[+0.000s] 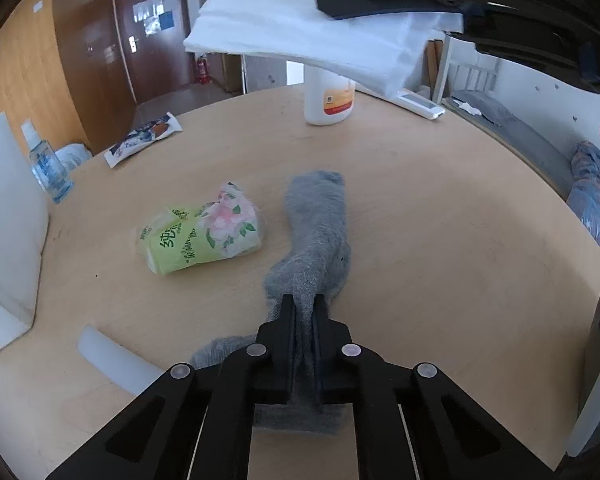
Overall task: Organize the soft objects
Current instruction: 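Lift the grey sock with the left tool while the right tool keeps the tissue raised, then carry the sock and tissue with both tools over the white foam box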
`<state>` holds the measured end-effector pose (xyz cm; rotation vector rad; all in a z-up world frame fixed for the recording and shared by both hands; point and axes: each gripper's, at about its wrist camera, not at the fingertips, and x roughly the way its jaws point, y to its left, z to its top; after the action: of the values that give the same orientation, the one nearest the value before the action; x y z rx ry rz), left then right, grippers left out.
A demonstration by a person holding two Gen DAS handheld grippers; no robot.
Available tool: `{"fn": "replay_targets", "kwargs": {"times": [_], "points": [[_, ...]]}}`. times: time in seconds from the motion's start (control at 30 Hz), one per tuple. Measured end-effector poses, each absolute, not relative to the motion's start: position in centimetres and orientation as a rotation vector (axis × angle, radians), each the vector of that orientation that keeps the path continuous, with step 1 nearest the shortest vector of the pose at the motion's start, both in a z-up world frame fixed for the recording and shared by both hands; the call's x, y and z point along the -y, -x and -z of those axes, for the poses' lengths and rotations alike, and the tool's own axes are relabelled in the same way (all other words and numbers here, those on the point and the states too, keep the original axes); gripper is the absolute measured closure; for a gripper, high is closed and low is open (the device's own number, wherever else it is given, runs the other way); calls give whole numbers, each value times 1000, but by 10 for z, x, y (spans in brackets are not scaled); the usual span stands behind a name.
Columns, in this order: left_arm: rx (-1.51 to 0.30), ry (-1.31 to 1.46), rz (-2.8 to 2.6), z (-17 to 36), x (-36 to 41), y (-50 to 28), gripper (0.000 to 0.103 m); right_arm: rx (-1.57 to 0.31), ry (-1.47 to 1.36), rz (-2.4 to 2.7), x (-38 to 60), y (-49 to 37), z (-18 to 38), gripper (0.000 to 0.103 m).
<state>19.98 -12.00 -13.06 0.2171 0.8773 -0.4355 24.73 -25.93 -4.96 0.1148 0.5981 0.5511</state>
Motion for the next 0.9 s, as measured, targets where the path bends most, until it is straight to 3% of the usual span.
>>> {"fn": "replay_targets", "kwargs": {"times": [0.9], "points": [[-523, -69, 299, 34, 51, -165, 96, -508, -92, -579, 240, -225, 31, 90]]}}
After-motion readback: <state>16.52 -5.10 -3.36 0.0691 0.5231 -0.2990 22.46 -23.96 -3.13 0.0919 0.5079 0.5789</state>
